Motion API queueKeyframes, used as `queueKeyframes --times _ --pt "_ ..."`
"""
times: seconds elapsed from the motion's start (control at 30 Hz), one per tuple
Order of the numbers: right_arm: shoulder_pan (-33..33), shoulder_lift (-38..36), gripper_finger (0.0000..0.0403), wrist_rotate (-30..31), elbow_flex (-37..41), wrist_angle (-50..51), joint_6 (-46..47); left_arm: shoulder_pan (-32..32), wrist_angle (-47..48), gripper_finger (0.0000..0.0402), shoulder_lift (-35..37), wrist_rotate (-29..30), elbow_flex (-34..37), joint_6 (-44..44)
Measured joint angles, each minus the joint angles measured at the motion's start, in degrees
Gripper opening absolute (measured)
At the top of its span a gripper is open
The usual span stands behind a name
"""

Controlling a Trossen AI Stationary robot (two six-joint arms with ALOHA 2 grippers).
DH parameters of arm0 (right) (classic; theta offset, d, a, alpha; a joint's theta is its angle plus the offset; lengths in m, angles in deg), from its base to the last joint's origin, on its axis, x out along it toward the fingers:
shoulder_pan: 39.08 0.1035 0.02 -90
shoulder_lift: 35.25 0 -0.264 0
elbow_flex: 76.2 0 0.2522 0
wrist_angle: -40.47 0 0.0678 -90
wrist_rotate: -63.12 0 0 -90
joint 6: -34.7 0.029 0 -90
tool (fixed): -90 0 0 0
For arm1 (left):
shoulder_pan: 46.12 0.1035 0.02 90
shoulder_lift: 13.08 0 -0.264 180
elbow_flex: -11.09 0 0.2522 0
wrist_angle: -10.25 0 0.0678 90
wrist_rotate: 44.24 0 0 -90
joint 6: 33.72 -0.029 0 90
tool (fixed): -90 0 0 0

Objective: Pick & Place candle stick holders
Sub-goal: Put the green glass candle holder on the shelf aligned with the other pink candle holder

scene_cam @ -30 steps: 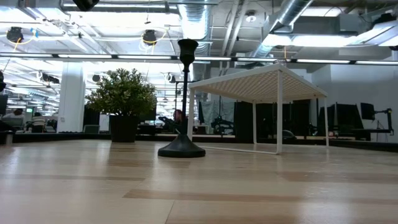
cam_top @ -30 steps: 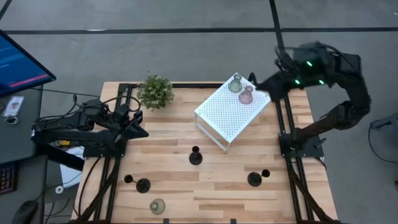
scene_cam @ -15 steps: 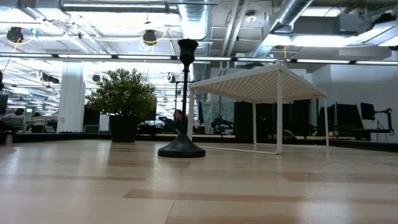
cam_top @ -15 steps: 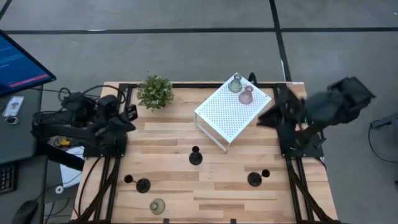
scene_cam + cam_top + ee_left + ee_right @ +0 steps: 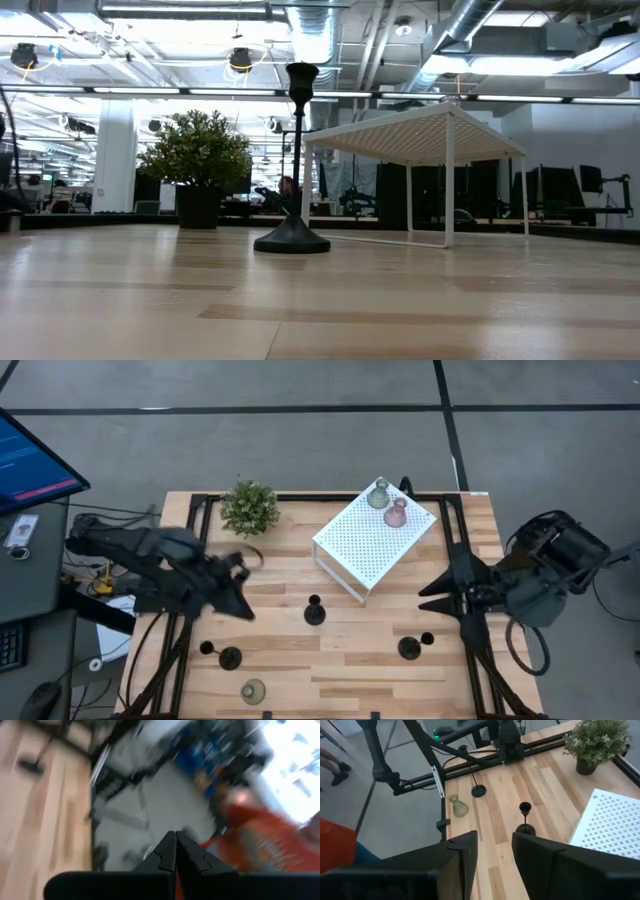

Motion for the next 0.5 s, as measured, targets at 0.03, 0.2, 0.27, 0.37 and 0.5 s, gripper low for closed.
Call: queueKeyframes --times 0.03,0.2,0.27,0.37,0.5 --pt "0.3 0.0 0.0115 0.54 0.0 0.01 0.56 -0.89 2.95 0.0002 -1.71 -0.02 -1.25 -0.52" --pt "1.46 0.0 0.0115 2.91 0.0 0.01 1.73 -3.87 14.61 0.0002 -9.19 0.0 -3.67 -5.4" --pt "1.75 0.0 0.0115 2.92 0.0 0.01 1.72 -4.68 17.61 0.0002 -12.06 0.19 -3.65 -7.06" --pt "1.78 0.0 0.0115 2.9 0.0 0.01 1.74 -6.06 20.45 0.0002 -15.97 0.21 -3.65 -10.49" --pt "1.71 0.0 0.0115 2.91 0.0 0.0 1.74 -7.12 21.18 0.0006 -20.24 0.12 -3.65 -13.46"
